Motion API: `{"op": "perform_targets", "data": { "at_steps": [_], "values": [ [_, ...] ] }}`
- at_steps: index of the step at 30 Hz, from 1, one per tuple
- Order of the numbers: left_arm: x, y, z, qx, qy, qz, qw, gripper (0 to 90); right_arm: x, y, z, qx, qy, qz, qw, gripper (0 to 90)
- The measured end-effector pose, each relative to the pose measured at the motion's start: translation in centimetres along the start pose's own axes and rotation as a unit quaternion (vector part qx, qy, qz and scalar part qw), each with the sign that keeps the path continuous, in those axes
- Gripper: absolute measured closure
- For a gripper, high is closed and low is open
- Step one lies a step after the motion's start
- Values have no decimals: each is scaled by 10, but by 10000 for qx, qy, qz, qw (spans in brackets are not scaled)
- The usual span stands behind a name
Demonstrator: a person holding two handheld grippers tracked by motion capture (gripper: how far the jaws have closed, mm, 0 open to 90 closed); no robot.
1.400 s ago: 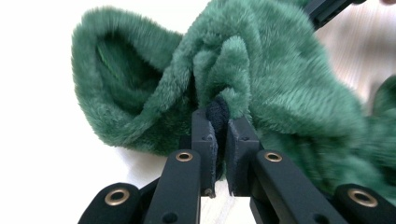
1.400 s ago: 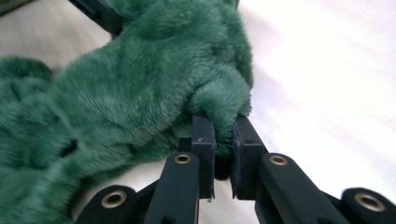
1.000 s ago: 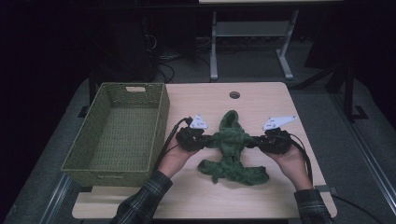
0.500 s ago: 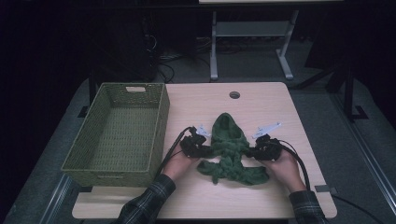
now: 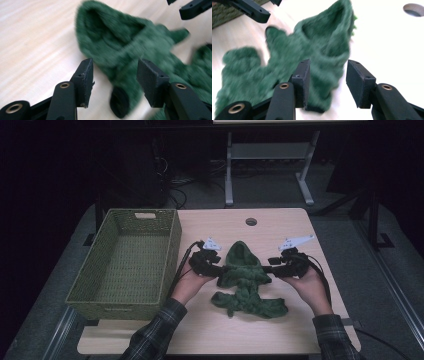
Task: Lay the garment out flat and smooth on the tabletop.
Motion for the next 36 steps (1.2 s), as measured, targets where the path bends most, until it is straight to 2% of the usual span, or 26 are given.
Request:
{"op": "perform_targets", "data": {
  "at_steps": [1,2,4,6,7,9,10,13,14,16,21,25,26,27,28,29,30,32,36],
  "values": [
    [0,0,0,0,0,0,10000,467,-2,5,3,-4,18,18,10000,539],
    [8,7,2,-84,59,-75,9999,469,-4,9,7,11,55,57,10000,540],
    [12,9,4,-80,116,-115,9998,474,-8,16,16,30,61,117,9999,548],
    [23,10,14,6,79,-242,9997,476,-12,21,27,139,94,167,9997,548],
    [23,10,14,6,79,-242,9997,475,-12,21,27,139,94,167,9997,548],
    [33,12,23,29,47,-278,9996,476,-18,23,43,245,122,222,9994,550],
    [36,12,26,29,41,-305,9995,476,-20,23,49,270,54,184,9995,550],
    [40,10,32,71,-19,-336,9994,478,-19,23,59,371,125,199,9990,554],
    [44,7,37,162,-43,-384,9991,478,-17,23,62,391,165,204,9989,560],
    [47,6,41,176,-86,-481,9986,477,-16,19,68,462,203,192,9985,561],
    [49,-1,50,283,-234,-590,9976,499,-11,17,76,511,333,246,9978,602],
    [49,-4,55,354,-309,-622,9970,585,-8,16,82,593,312,175,9976,699],
    [49,-4,55,354,-309,-622,9970,632,-8,16,82,593,312,175,9976,699],
    [48,-6,57,480,-302,-560,9968,674,-8,14,83,643,285,143,9974,778],
    [48,-6,57,480,-302,-560,9968,698,-8,14,83,643,285,143,9974,778],
    [47,-7,59,523,-278,-529,9968,750,-9,13,82,645,285,124,9974,831],
    [46,-9,60,643,-233,-450,9966,797,-10,13,81,628,269,107,9976,844],
    [45,-8,60,626,-194,-449,9968,880,-12,14,77,586,230,97,9980,852],
    [46,-1,53,480,-54,-355,9982,893,-18,19,62,418,135,95,9990,856]
  ]
}}
Point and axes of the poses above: each handheld gripper's, and its own axes: z roughly forward along the jaws, y roughly out of its top, x roughly to its left, the point moved 10 cm from there along z, roughly forward along the jaws, and after that the axes turned 15 degrees about -y, right-handed, at the moved point
